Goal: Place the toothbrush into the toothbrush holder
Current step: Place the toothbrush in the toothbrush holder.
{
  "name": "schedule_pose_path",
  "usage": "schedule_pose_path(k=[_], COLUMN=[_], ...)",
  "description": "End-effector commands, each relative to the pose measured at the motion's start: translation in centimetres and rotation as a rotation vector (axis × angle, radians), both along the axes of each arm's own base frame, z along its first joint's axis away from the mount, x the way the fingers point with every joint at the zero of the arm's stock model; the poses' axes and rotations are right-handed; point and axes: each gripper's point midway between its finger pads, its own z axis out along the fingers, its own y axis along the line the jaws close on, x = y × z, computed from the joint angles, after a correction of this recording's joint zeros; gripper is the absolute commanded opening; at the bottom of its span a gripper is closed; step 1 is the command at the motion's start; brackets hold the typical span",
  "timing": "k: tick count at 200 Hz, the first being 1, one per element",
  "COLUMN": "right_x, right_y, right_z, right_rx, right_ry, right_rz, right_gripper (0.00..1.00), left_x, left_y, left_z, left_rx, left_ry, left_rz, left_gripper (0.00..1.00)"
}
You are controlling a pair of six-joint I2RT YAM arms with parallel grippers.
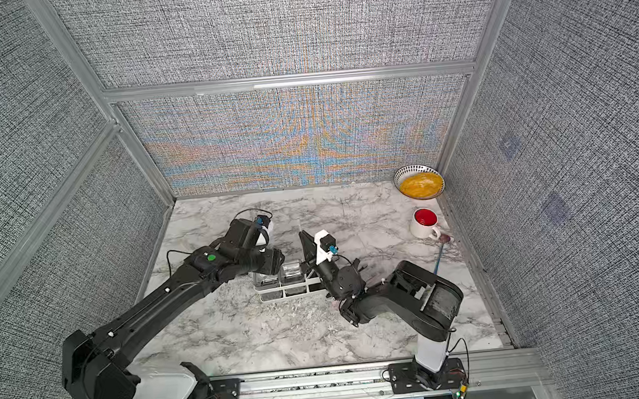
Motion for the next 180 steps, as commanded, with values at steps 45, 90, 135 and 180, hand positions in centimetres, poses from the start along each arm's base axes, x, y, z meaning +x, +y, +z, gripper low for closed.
schedule_pose_path(k=[45,90,135,180], right_x=[0.5,1.3,1.3,1.1], right_y=[-1.8,-1.4,-1.4,-1.2], right_z=[4.3,2.0,0.6,0.2], right_rx=[0.171,0.153,0.134,0.126], right_ry=[-0.153,-0.104,-0.075,-0.067], right_rz=[-0.022,-0.024,-0.025,-0.007], right_gripper=[0.01,0.01,0.00,0.00], left_x=[0.4,0.3,1.3,4.0], left_y=[-0.1,-0.8,-2.5,-4.0], left_z=[0.1,0.3,1.3,3.4], left_rx=[0.015,0.011,-0.053,-0.110], left_ry=[-0.016,-0.024,-0.061,-0.145], left_rz=[-0.003,-0.031,-0.044,-0.007], left_gripper=[0.68,0.68,0.69,0.70])
